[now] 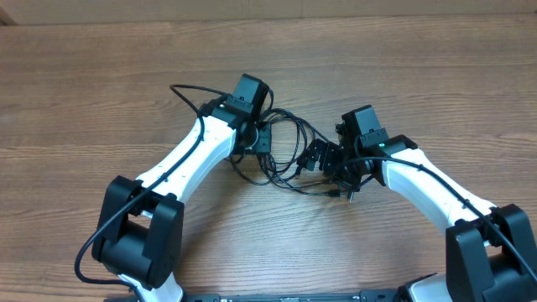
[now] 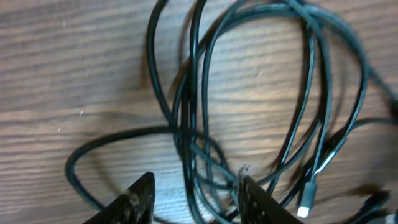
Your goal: Untangle cables
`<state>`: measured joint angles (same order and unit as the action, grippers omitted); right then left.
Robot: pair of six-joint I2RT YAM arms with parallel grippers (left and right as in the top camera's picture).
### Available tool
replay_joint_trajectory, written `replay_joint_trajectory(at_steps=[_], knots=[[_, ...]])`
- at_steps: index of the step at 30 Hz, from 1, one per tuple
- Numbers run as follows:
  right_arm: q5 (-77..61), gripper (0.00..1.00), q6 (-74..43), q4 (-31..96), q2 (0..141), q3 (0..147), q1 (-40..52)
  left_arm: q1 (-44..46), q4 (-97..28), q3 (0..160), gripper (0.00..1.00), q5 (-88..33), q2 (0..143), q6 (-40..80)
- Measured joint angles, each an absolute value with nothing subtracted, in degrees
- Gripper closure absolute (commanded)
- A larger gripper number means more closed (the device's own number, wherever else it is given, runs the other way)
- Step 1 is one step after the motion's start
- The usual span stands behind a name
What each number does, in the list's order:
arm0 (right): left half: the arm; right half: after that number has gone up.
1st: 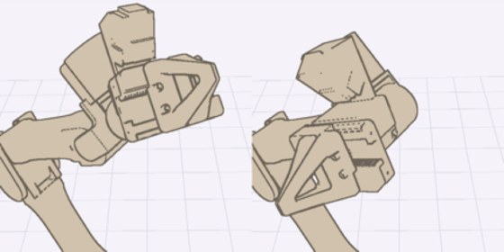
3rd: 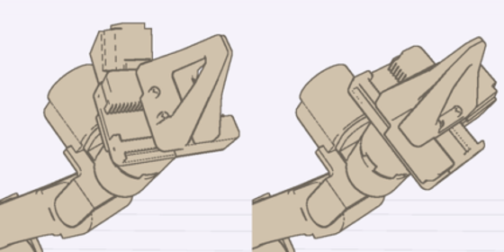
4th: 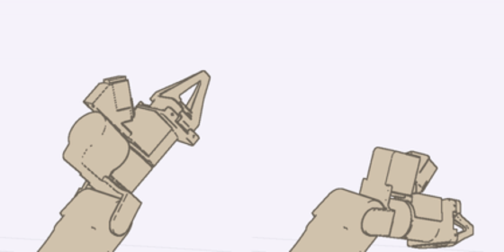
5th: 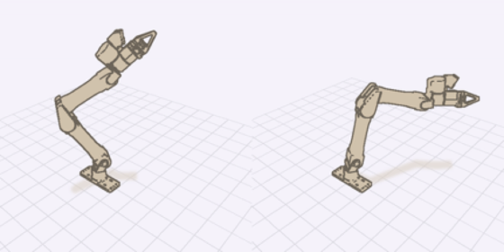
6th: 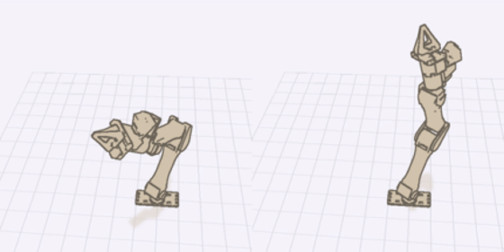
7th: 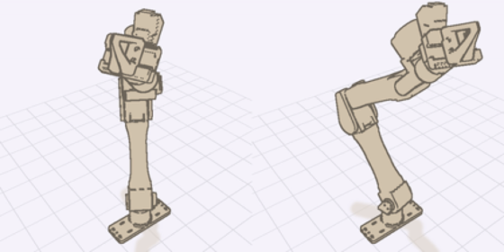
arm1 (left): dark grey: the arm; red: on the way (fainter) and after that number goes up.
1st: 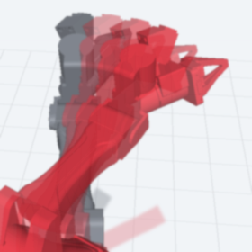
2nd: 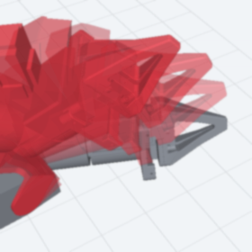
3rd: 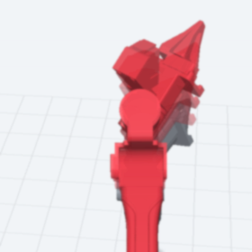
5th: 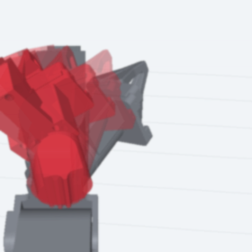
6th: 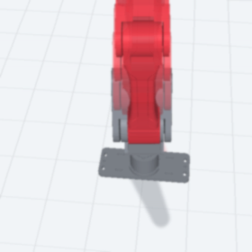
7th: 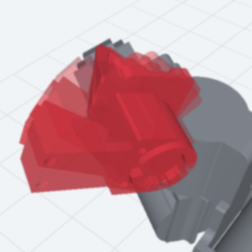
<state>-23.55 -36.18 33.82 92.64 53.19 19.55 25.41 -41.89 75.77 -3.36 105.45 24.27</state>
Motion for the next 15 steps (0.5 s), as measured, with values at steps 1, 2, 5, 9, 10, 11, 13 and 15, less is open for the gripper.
replay_joint_trajectory(at_steps=[1,2,5,9,10,11,13,15], knots=[[-23.55,0.00,-36.21,33.85,92.64,53.19,19.55,25.41,-41.25,75.77,0.58,-3.36,105.45,25.06],[-23.55,0.00,-36.18,33.85,92.64,53.19,19.55,25.41,-40.64,75.77,0.57,-3.36,105.45,25.80],[-23.55,0.00,-36.18,33.80,92.64,53.19,19.55,25.41,-40.03,75.77,0.53,-3.38,105.45,28.56],[-23.55,0.00,-36.21,33.82,92.64,53.19,19.59,25.43,-40.69,75.77,0.42,-4.05,105.45,31.03],[-23.53,0.00,-36.23,33.80,92.64,53.19,19.59,25.47,-40.73,75.77,0.42,-4.08,105.45,31.38],[-23.53,0.00,-36.18,33.85,92.64,53.19,19.59,25.52,-40.73,75.77,0.42,-4.08,105.45,31.51],[-23.53,0.00,-36.18,33.85,92.64,53.19,19.59,25.52,-40.60,75.68,0.41,-4.08,105.45,31.68],[-23.55,0.00,-36.18,33.80,92.64,53.19,19.59,25.52,-39.88,75.35,0.34,-4.08,105.45,32.36]])
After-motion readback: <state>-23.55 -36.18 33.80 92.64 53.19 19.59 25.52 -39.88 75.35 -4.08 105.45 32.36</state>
